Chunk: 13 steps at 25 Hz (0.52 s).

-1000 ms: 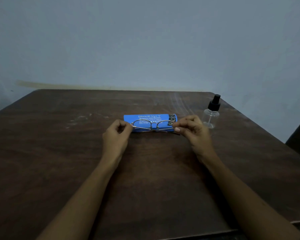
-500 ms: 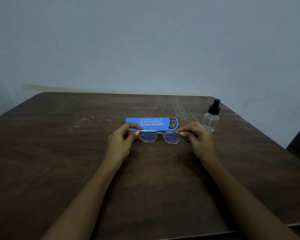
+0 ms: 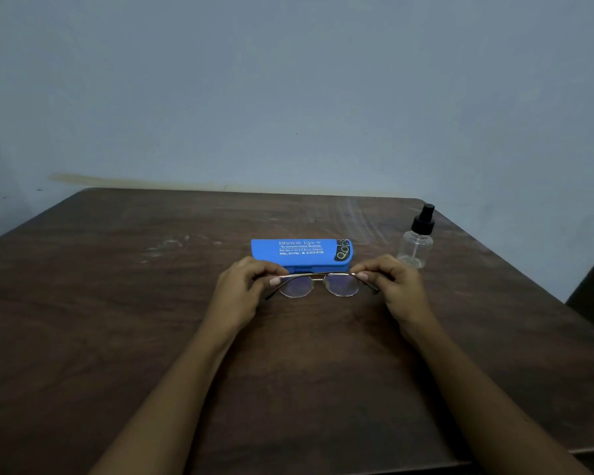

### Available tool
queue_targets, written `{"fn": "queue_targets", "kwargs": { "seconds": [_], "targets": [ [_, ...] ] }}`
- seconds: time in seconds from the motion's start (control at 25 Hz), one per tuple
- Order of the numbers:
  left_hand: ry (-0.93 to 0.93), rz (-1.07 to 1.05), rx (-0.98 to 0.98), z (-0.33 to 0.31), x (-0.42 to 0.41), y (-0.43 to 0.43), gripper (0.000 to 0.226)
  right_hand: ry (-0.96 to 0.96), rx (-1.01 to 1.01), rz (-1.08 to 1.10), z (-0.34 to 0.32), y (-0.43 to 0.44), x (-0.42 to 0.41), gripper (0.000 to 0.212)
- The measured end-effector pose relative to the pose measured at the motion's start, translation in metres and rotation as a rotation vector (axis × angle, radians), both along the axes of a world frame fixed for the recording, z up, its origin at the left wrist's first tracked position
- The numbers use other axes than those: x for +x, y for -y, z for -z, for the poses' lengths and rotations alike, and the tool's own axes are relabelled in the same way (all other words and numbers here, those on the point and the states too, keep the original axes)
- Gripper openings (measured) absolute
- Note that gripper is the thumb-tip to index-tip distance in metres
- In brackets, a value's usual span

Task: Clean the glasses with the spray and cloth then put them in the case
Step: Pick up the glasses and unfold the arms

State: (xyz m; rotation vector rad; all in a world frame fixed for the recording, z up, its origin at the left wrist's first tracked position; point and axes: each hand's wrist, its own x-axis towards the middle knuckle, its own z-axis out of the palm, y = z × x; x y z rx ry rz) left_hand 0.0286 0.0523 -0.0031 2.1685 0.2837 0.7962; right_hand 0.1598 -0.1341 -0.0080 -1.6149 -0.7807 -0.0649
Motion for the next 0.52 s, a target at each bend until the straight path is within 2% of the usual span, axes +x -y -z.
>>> {"fn": "queue_targets", "kwargs": {
  "seconds": [0.12, 0.2, 0.36, 0.52],
  "targets": [
    [-0.046, -0.014, 0.054, -0.0015, -0.0003, -0.0005, 0.018, -0.007, -0.034, -0.011, 0.0014, 0.0012, 0.0014, 0.034],
    [-0.051, -0.023, -0.007, -0.0021, -0.0011, 0.0007, 0.017, -0.034, -0.034, -0.017, 0.0024, 0.0009, 0.002, 0.034],
    [-0.021, -0.016, -0.128, -0.0035, -0.0028, 0.0037, 0.018, -0.07, -0.018, -0.012, 0.0038, 0.0004, 0.0022, 0.021],
    [0.011, 0.004, -0.189, -0.0008, -0.0022, 0.0026, 0.023, -0.088, -0.02, 0.001, 0.0034, 0.0011, 0.0017, 0.021]
  ]
}}
